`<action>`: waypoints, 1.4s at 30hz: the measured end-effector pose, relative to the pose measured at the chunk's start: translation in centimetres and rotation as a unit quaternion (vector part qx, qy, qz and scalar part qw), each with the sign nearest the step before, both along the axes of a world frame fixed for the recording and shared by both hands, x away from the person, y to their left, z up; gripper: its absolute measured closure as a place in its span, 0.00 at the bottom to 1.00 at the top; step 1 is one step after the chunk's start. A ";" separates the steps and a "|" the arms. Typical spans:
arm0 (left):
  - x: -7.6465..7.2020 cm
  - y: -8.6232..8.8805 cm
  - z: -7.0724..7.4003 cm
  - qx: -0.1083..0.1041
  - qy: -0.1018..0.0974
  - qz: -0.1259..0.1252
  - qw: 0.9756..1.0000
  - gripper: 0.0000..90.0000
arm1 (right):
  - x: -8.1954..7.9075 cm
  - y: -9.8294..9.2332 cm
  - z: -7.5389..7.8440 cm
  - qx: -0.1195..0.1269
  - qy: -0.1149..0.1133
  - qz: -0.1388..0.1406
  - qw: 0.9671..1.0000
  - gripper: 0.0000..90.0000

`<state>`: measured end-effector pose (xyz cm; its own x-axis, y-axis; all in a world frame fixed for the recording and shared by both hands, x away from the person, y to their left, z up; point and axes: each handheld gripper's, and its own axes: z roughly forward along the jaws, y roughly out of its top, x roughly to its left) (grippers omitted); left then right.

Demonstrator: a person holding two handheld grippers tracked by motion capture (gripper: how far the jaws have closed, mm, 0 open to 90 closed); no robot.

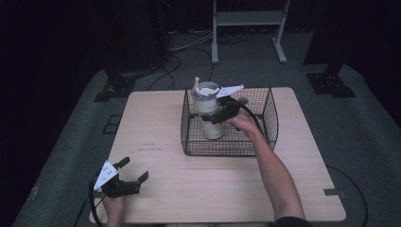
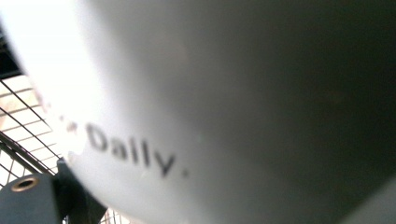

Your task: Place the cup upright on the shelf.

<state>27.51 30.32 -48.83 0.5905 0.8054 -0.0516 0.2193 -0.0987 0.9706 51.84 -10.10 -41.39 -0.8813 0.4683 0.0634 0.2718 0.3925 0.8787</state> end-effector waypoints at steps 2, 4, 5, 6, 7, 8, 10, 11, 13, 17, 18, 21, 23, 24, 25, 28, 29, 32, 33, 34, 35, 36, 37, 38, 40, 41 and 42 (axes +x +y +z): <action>0.0 0.0 0.0 0.000 0.000 0.000 1.000 0.00 | -0.1 -0.2 -0.2 0.005 -0.003 -0.002 1.000 0.09; 0.0 0.0 0.0 0.001 0.000 -0.001 1.000 0.00 | -0.1 -0.3 -0.3 0.007 -0.006 -0.003 1.000 0.09; 0.0 0.0 0.0 0.000 0.000 -0.001 1.000 0.00 | -0.2 -0.4 -0.3 0.009 -0.007 -0.003 1.000 0.09; 0.0 0.0 0.0 0.001 0.000 -0.001 1.000 0.00 | -0.2 -0.5 -0.4 0.010 -0.012 -0.001 1.000 0.09; 0.0 0.0 0.0 0.000 -0.001 0.000 1.000 0.00 | -0.3 -0.5 -0.5 0.009 -0.016 -0.001 1.000 0.09; 0.0 -0.1 0.0 0.000 -0.001 0.000 1.000 0.00 | -0.3 -0.5 -0.5 0.008 -0.018 -0.001 1.000 0.09; 0.0 -0.1 0.0 0.001 -0.001 -0.001 1.000 0.00 | -0.5 -0.4 -0.5 0.003 -0.024 0.003 1.000 0.09; 0.0 -0.1 0.0 0.001 -0.001 -0.001 1.000 0.00 | -0.5 -0.4 -0.5 0.003 -0.024 0.003 1.000 0.09; 0.0 -0.1 0.0 0.000 0.000 0.000 1.000 0.00 | -0.6 -0.3 -0.5 0.001 -0.026 0.004 1.000 0.09; 0.0 -0.1 0.0 0.000 -0.001 0.000 1.000 0.00 | -0.6 -0.6 -0.6 0.005 -0.030 0.006 1.000 0.09; 0.0 -0.1 0.0 0.001 -0.001 0.000 1.000 0.00 | -0.7 -0.8 -0.8 0.009 -0.031 0.007 0.999 0.09; 0.0 -0.1 0.0 0.001 -0.001 -0.001 1.000 0.00 | -0.8 -0.9 -0.8 0.009 -0.035 0.009 0.999 0.09; 0.0 -0.1 0.0 0.002 0.000 -0.001 1.000 0.00 | -0.8 -1.0 -0.8 0.008 -0.035 0.010 0.999 0.09; 0.0 -0.1 0.0 0.002 0.000 -0.001 1.000 0.00 | -0.8 -1.0 -0.8 0.008 -0.031 0.009 0.999 0.09; 0.0 -0.1 0.0 0.002 0.000 -0.001 1.000 0.00 | -0.8 -1.0 -0.8 0.007 -0.030 0.010 0.999 0.09; 0.1 -0.1 0.0 0.004 0.000 0.000 1.000 0.00 | -1.0 -1.3 -0.8 0.004 -0.031 0.011 0.999 0.09; 0.1 -0.1 0.0 0.005 0.000 0.000 1.000 0.00 | -1.0 -1.4 -0.8 0.004 -0.029 0.011 1.000 0.09; 0.0 -0.2 0.0 0.007 0.000 0.000 1.000 0.00 | -1.1 -1.8 -0.8 0.004 -0.030 0.010 0.999 0.09; 0.1 -0.2 0.0 0.007 0.000 0.000 1.000 0.00 | -1.2 -2.0 -0.8 0.004 -0.031 0.008 0.999 0.09; 0.1 -0.2 0.0 0.007 0.000 0.000 1.000 0.00 | -1.2 -2.2 -0.8 0.002 -0.031 0.006 0.999 0.09; 0.1 -0.1 0.0 0.009 -0.001 0.000 1.000 0.00 | -1.3 -2.4 -0.8 0.003 -0.032 0.004 0.999 0.09; 0.1 -0.1 0.0 0.009 -0.001 0.000 1.000 0.00 | -1.3 -2.4 -0.8 0.003 -0.032 0.004 0.999 0.09; 0.1 -0.2 0.0 0.010 -0.001 0.000 1.000 0.00 | -1.3 -2.5 -0.8 0.004 -0.032 0.003 0.999 0.09; 0.1 -0.2 0.0 0.011 -0.001 -0.001 1.000 0.00 | -1.3 -2.6 -0.8 0.005 -0.032 0.002 0.999 0.09; 0.1 -0.2 0.0 0.011 -0.001 -0.001 1.000 0.00 | -1.4 -2.8 -0.9 0.005 -0.033 0.001 0.999 0.09; 0.1 -0.2 0.0 0.011 -0.001 0.000 1.000 0.00 | -1.5 -2.8 -0.8 0.004 -0.035 0.002 0.999 0.09; 0.1 -0.2 0.0 0.011 -0.001 0.000 1.000 0.00 | -1.5 -2.8 -0.8 0.004 -0.035 0.002 0.999 0.09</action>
